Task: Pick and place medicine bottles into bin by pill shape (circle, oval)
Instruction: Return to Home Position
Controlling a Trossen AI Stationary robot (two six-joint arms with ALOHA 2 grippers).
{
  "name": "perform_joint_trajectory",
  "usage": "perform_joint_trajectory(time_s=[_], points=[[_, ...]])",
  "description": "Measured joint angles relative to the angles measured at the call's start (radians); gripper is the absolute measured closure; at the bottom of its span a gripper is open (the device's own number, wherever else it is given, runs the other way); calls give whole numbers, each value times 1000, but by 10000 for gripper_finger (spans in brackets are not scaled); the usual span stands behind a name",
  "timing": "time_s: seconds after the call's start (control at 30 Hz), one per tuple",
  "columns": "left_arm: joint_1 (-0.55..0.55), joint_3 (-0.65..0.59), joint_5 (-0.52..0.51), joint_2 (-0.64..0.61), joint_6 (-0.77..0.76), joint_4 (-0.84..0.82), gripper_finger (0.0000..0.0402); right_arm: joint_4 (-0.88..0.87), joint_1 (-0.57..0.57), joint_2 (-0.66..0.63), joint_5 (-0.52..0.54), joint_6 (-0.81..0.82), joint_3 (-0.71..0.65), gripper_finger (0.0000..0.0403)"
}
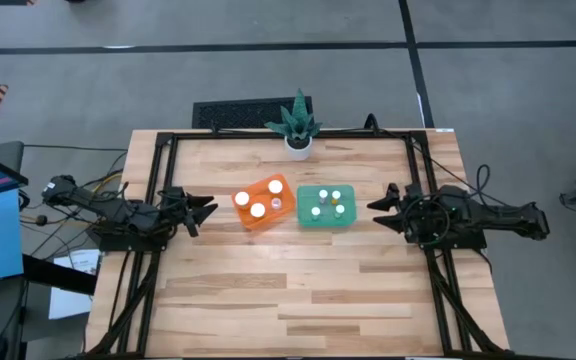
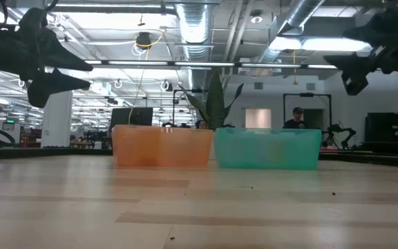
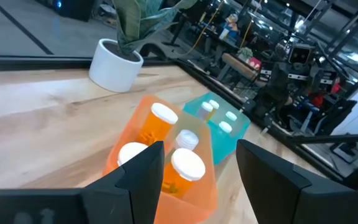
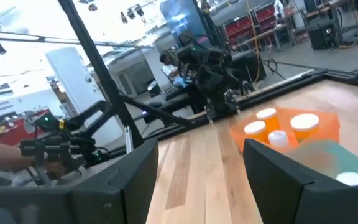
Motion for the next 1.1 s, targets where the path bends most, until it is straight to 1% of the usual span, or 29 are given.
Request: perform_joint_trajectory(time_s=[0.1,0.23,1.1], points=[[0,0,0,0,-18,0,207,-40,-2,0,8,0,0,159],[0,0,-3,0,29,-1,207,-84,-2,0,19,-3,0,159],[0,0,-3,0,33,-3,207,-96,-2,1,20,-3,-2,159]])
